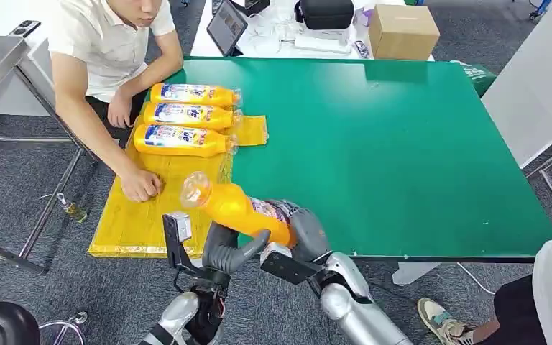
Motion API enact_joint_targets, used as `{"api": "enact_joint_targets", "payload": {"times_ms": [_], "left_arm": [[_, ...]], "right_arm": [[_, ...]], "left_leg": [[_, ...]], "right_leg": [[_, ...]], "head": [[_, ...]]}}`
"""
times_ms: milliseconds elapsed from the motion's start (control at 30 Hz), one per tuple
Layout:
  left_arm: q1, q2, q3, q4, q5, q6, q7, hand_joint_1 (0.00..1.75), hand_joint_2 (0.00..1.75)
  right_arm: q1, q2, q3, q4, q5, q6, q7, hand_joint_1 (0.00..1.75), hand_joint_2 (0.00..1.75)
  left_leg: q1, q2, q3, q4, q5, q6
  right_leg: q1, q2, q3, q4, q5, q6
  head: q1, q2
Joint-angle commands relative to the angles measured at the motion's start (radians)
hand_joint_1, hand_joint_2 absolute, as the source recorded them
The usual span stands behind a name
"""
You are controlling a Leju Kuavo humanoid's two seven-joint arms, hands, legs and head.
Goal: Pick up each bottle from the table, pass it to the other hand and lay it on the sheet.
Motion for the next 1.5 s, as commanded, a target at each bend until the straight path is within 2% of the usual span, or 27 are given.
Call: {"api": "enact_joint_targets", "payload": {"times_ms": [33, 100, 167, 200, 233, 300, 333, 367, 400, 433, 467, 500, 533, 700, 900, 933, 1167, 1200, 1300, 1333, 1367, 1433, 1500], "left_arm": [[-0.094, -0.037, 0.036, 0.112, 0.098, 0.031, 0.002, 0.00, 1.75], [-0.105, -0.037, 0.066, 0.125, 0.210, 0.000, 0.077, 0.00, 1.75], [-0.128, -0.035, 0.078, 0.150, 0.255, -0.005, 0.050, 0.00, 1.75], [-0.135, -0.035, 0.083, 0.156, 0.269, -0.006, 0.049, 0.00, 1.75], [-0.138, -0.034, 0.083, 0.155, 0.274, -0.014, 0.044, 0.00, 1.75], [-0.131, -0.034, 0.090, 0.134, 0.287, -0.023, 0.031, 0.03, 1.75], [-0.130, -0.033, 0.089, 0.129, 0.286, -0.024, 0.032, 0.38, 1.75], [-0.117, -0.036, 0.100, 0.102, 0.299, -0.028, 0.023, 1.27, 1.75], [-0.102, -0.033, 0.103, 0.062, 0.302, -0.039, 0.010, 1.75, 1.75], [-0.089, -0.027, 0.102, 0.023, 0.295, -0.042, -0.002, 1.75, 1.75], [-0.085, -0.026, 0.101, 0.009, 0.292, -0.041, -0.004, 1.75, 1.75], [-0.079, -0.024, 0.101, -0.010, 0.288, -0.041, -0.007, 1.75, 1.75], [-0.071, -0.024, 0.102, -0.029, 0.282, -0.039, -0.010, 1.75, 1.75], [-0.056, -0.019, 0.119, -0.055, 0.267, -0.043, -0.028, 1.75, 1.75], [-0.060, -0.018, 0.131, -0.046, 0.267, -0.036, -0.030, 1.75, 1.75], [-0.085, -0.018, 0.190, 0.009, 0.262, 0.017, -0.056, 1.75, 1.75], [-0.090, -0.013, 0.195, 0.019, 0.264, 0.014, -0.053, 1.75, 1.75], [-0.092, -0.017, 0.197, 0.029, 0.255, 0.034, -0.064, 1.75, 1.75], [-0.139, 0.007, 0.199, 0.139, 0.180, 0.112, -0.079, 1.75, 1.75], [-0.188, 0.039, 0.152, 0.236, 0.069, 0.196, -0.090, 1.75, 1.75], [-0.246, 0.057, 0.113, 0.360, -0.068, 0.258, -0.130, 1.75, 1.75], [-0.298, 0.069, 0.103, 0.482, -0.224, 0.347, -0.200, 1.75, 1.75], [-0.324, 0.081, 0.133, 0.540, -0.338, 0.356, -0.169, 1.75, 1.75]], "right_arm": [[0.018, 0.048, 0.107, 0.029, -0.074, -0.071, -0.086, 1.59, 1.75], [0.018, 0.062, 0.128, 0.029, -0.117, -0.078, -0.137, 1.55, 1.75], [0.010, 0.076, 0.162, 0.040, -0.134, -0.083, -0.150, 1.48, 1.75], [0.011, 0.082, 0.176, 0.048, -0.138, -0.080, -0.147, 1.43, 1.75], [0.011, 0.086, 0.185, 0.059, -0.147, -0.075, -0.145, 1.47, 1.75], [0.014, 0.085, 0.198, 0.076, -0.158, -0.073, -0.150, 1.41, 1.75], [0.017, 0.084, 0.199, 0.077, -0.159, -0.076, -0.153, 1.38, 1.75], [0.014, 0.083, 0.203, 0.086, -0.164, -0.070, -0.156, 1.38, 1.75], [0.015, 0.082, 0.206, 0.090, -0.169, -0.062, -0.158, 1.36, 1.75], [0.018, 0.081, 0.209, 0.092, -0.173, -0.051, -0.160, 1.20, 1.75], [0.020, 0.081, 0.211, 0.093, -0.174, -0.048, -0.160, 0.47, 1.75], [0.023, 0.081, 0.213, 0.098, -0.175, -0.043, -0.159, 0.05, 1.75], [0.024, 0.084, 0.212, 0.105, -0.172, -0.048, -0.156, 0.00, 1.75], [0.017, 0.097, 0.205, 0.141, -0.140, -0.095, -0.149, 0.00, 1.75], [0.015, 0.100, 0.203, 0.147, -0.128, -0.115, -0.149, 0.00, 1.75], [0.010, 0.117, 0.192, 0.165, -0.091, -0.207, -0.156, 0.00, 1.75], [0.010, 0.119, 0.193, 0.165, -0.090, -0.208, -0.156, 0.00, 1.75], [0.012, 0.120, 0.190, 0.164, -0.083, -0.227, -0.159, 0.00, 0.00], [0.014, 0.128, 0.183, 0.162, -0.072, -0.309, -0.180, 0.00, 0.00], [0.031, 0.136, 0.134, 0.139, -0.034, -0.334, -0.195, 0.00, 0.00], [0.071, 0.167, 0.032, 0.114, 0.049, -0.334, -0.240, 0.00, 0.00], [0.119, 0.199, -0.074, 0.018, 0.153, -0.334, -0.268, 0.00, 0.00], [0.143, 0.207, -0.117, -0.080, 0.181, -0.334, -0.268, 0.00, 0.00]], "left_leg": [[0.000, 0.001, 0.005, -0.001, -0.002, 0.001], [0.000, 0.001, 0.003, -0.001, -0.001, 0.001], [0.000, 0.002, 0.007, -0.001, -0.003, 0.001], [0.000, 0.002, 0.004, -0.001, -0.001, 0.001], [0.001, 0.003, 0.005, -0.001, -0.002, 0.001], [0.001, 0.002, 0.004, -0.001, -0.001, 0.001], [0.000, 0.002, 0.006, -0.001, -0.002, 0.001], [0.001, 0.002, 0.003, -0.001, -0.001, 0.001], [0.001, 0.003, 0.009, -0.001, -0.003, 0.001], [0.001, 0.002, 0.005, 0.000, -0.002, 0.001], [0.000, 0.002, 0.002, -0.001, -0.001, 0.001], [0.001, 0.002, 0.005, 0.000, -0.002, 0.001], [0.001, 0.002, 0.006, 0.000, -0.003, 0.001], [0.000, 0.001, 0.002, -0.001, -0.001, 0.001], [0.001, 0.001, 0.007, -0.001, -0.003, 0.001], [0.001, 0.001, 0.004, -0.001, -0.002, 0.001], [0.000, 0.001, 0.002, -0.001, -0.001, 0.001], [0.001, 0.001, 0.005, -0.001, -0.002, 0.001], [0.000, 0.001, 0.005, -0.002, -0.001, 0.001], [0.001, 0.000, 0.006, -0.002, -0.001, 0.001], [0.001, 0.000, 0.005, -0.002, -0.001, 0.001], [0.001, -0.004, 0.009, -0.004, 0.000, 0.001], [0.001, -0.001, 0.003, -0.001, 0.000, 0.000]], "right_leg": [[0.001, -0.001, 0.005, -0.001, -0.002, -0.003], [0.001, 0.000, 0.003, -0.001, -0.001, -0.002], [0.001, 0.000, 0.007, -0.001, -0.002, -0.004], [0.001, 0.000, 0.004, -0.001, -0.001, -0.003], [0.002, 0.001, 0.004, -0.001, -0.001, -0.004], [0.001, 0.001, 0.004, -0.001, -0.001, -0.003], [0.001, 0.000, 0.005, -0.001, -0.001, -0.004], [0.001, 0.001, 0.003, -0.001, -0.001, -0.003], [0.002, 0.000, 0.008, -0.001, -0.002, -0.005], [0.002, 0.000, 0.005, -0.001, -0.002, -0.004], [0.001, 0.000, 0.002, -0.001, -0.001, -0.002], [0.001, 0.000, 0.004, -0.001, -0.002, -0.003], [0.002, 0.000, 0.006, -0.001, -0.003, -0.004], [0.001, -0.001, 0.002, -0.001, -0.001, -0.002], [0.002, -0.001, 0.007, -0.001, -0.003, -0.004], [0.002, -0.001, 0.003, -0.001, -0.002, -0.003], [0.001, -0.001, 0.002, -0.001, -0.001, -0.002], [0.001, -0.001, 0.005, -0.002, -0.002, -0.003], [0.001, -0.001, 0.004, -0.001, -0.002, -0.003], [0.001, -0.002, 0.006, -0.002, -0.002, -0.004], [0.001, -0.002, 0.005, -0.002, -0.001, -0.003], [0.002, -0.006, 0.009, -0.003, -0.002, -0.005], [0.001, -0.003, 0.002, 0.000, -0.001, -0.003]], "head": [[0.000, 0.000], [0.000, 0.000], [0.000, 0.000], [0.000, 0.000], [0.000, 0.000], [0.001, 0.000], [0.000, 0.000], [0.000, 0.000], [0.000, 0.000], [0.001, 0.000], [0.000, 0.000], [0.001, 0.000], [0.000, 0.000], [0.000, 0.000], [0.000, 0.000], [0.000, 0.000], [0.000, 0.000], [0.000, 0.000], [0.000, 0.000], [0.001, 0.000], [0.000, 0.000], [0.001, 0.000], [0.001, 0.000]]}}
